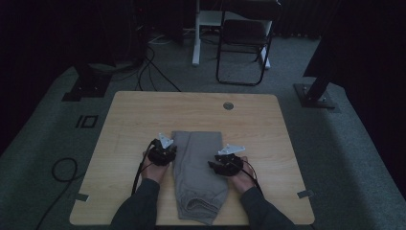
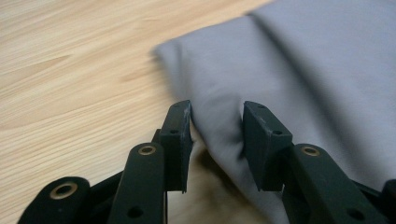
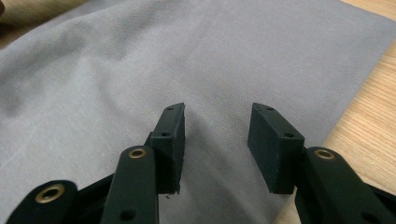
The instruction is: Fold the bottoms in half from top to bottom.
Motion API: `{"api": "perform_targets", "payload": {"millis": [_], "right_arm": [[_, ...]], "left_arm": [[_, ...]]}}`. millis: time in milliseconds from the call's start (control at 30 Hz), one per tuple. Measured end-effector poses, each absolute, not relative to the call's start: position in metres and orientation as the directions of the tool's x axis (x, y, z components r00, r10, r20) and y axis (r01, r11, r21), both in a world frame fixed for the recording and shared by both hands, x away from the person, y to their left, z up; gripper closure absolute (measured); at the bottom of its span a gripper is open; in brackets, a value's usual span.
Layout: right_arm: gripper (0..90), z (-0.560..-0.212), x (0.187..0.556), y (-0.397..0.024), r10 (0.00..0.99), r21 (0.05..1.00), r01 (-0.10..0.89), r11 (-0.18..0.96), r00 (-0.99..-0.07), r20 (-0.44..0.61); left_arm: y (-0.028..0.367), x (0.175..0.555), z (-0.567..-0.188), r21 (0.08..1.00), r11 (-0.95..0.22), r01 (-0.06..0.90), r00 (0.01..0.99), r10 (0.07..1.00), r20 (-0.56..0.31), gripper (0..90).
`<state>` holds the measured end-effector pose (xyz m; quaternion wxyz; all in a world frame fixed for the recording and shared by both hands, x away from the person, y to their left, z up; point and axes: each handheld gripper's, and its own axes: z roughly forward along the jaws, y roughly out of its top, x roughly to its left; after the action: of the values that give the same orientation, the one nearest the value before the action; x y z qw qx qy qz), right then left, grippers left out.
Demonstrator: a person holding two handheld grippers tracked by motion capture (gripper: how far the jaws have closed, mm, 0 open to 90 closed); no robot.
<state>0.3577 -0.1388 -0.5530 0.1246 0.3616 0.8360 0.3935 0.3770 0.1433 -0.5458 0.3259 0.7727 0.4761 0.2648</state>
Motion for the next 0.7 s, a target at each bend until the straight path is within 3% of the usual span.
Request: {"api": "perform_targets", "payload": {"millis": [200, 433, 600, 700], "right_arm": [[56.5, -0.553, 0.358, -0.138, 0.705, 0.746, 0.508, 0.431, -0.706, 0.073], [58.0, -0.550, 0.363, -0.137, 0.696, 0.736, 0.506, 0.450, -0.715, 0.066], [62.7, -0.548, 0.374, -0.140, 0.731, 0.738, 0.520, 0.431, -0.680, 0.053], [70.7, -0.547, 0.387, -0.143, 0.760, 0.740, 0.530, 0.413, -0.648, 0.040]], "left_arm": [[0.154, 0.387, -0.543, 0.753, -0.293, 0.589, 0.363, 0.929, 0.077, 62.6], [0.145, 0.407, -0.527, 0.778, -0.286, 0.560, 0.382, 0.922, 0.064, 63.0], [0.135, 0.432, -0.527, 0.760, -0.305, 0.574, 0.408, 0.911, 0.058, 64.6], [0.132, 0.446, -0.533, 0.726, -0.323, 0.607, 0.419, 0.907, 0.053, 63.8]]}}
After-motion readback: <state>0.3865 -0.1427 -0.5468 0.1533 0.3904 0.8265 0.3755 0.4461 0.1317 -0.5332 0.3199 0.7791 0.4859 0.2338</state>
